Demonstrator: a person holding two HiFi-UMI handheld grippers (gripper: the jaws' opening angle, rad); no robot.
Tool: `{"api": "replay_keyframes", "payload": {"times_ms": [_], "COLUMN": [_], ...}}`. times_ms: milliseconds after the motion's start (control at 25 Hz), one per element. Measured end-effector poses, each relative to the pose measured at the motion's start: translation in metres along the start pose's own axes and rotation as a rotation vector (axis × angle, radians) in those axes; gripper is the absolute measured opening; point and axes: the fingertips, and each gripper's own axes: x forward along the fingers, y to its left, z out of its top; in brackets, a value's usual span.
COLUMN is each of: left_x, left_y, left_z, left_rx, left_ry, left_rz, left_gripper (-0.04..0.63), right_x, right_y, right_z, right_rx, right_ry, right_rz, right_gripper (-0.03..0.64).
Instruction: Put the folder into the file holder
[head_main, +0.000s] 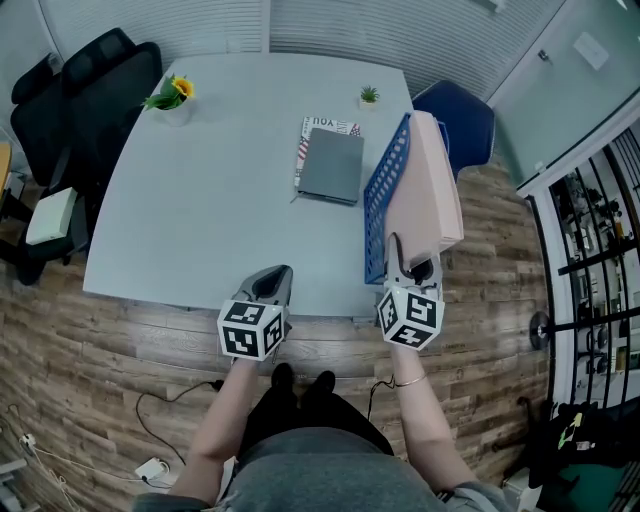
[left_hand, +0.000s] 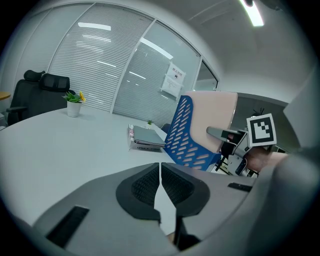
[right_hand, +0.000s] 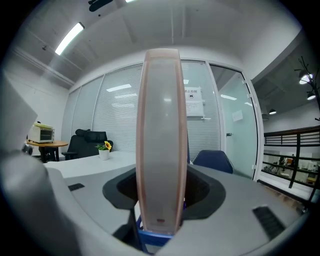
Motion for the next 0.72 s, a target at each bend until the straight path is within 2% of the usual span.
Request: {"api": "replay_keyframes", "payload": {"times_ms": [440, 720], "left_x": [-0.008, -0.01], "left_y": [-0.018, -0.032], "left_z": [-0.012, -0.015], "left_rx": [0.007, 0.027], "left_ry": [0.01, 0.009], "left_rz": [-0.014, -0.023], "left_gripper": [0.031, 0.031], "right_x": [-0.041, -0.073], "right_y": [0.006, 0.006], "right_z": [-0.034, -0.058], "right_rx": [0.015, 0.051], "right_ry": [0.099, 0.167], "right_rz": [0.022, 0.027], "right_gripper": [0.224, 0.198]}}
